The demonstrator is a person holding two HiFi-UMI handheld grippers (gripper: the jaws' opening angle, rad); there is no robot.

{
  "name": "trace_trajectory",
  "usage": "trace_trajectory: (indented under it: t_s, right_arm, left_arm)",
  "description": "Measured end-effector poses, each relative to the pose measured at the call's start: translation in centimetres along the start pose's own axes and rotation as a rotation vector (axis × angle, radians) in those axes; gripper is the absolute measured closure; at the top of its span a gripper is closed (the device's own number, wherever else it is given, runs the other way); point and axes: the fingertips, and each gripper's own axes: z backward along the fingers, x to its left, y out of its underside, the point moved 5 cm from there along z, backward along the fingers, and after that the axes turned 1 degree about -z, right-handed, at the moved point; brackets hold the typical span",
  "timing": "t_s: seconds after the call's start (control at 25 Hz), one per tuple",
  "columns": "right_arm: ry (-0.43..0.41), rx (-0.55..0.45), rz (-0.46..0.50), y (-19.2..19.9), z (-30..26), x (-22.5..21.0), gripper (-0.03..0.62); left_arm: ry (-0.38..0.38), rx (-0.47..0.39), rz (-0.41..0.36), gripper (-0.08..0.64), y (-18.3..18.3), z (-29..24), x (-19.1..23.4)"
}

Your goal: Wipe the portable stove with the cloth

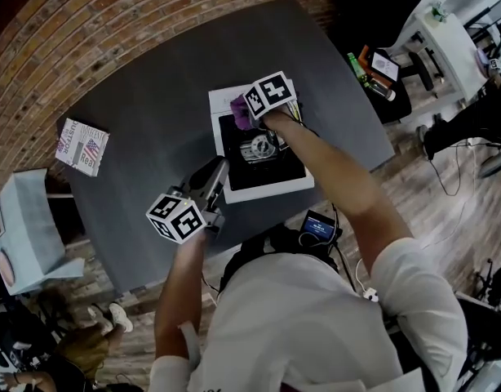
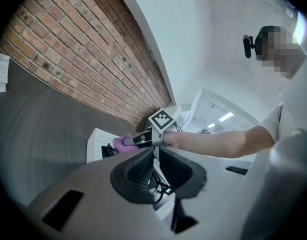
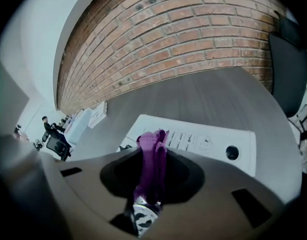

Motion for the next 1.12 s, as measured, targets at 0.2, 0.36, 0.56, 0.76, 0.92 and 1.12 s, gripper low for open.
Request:
trace_trajectory:
  t_s: [0.2,0.36,0.56,0.76,0.92,1.12]
  right_arm:
    - [0.133,0.063,0.17,0.1,1.2,-1.0,0.492]
    - [0.217,0.101,0.248,0.3,2.3,-2.3,0.494]
    - [0.254,0.119,0.24,0.7,3.1,-3.6,0.494]
    - [0.268,0.136,0.293,0.8,3.7,-3.9,0.494]
    - [0.245,0.154,0.34,0.9,3.6,-3.9,0.494]
    - [0.191,0.176,0.452,0.8,4.0,-4.0,0.494]
  left_arm:
    - [0.05,0.012,0.006,0.517,-0.2,-0.5,0.2]
    - [0.074,0.017,0.008,0.517,-0.3,-0.7,0.3]
    - [0.105,0.026,0.009,0.517,-0.2,-1.1,0.4]
    - [0.097,0.033,0.005,0.517,0.1,-1.6,0.4]
    - [0.066,0.027,0.003,0.517,0.2,-2.3,0.1]
    - [-0.003,-0.015,0.002,0.517,0.3,-5.0,-0.9]
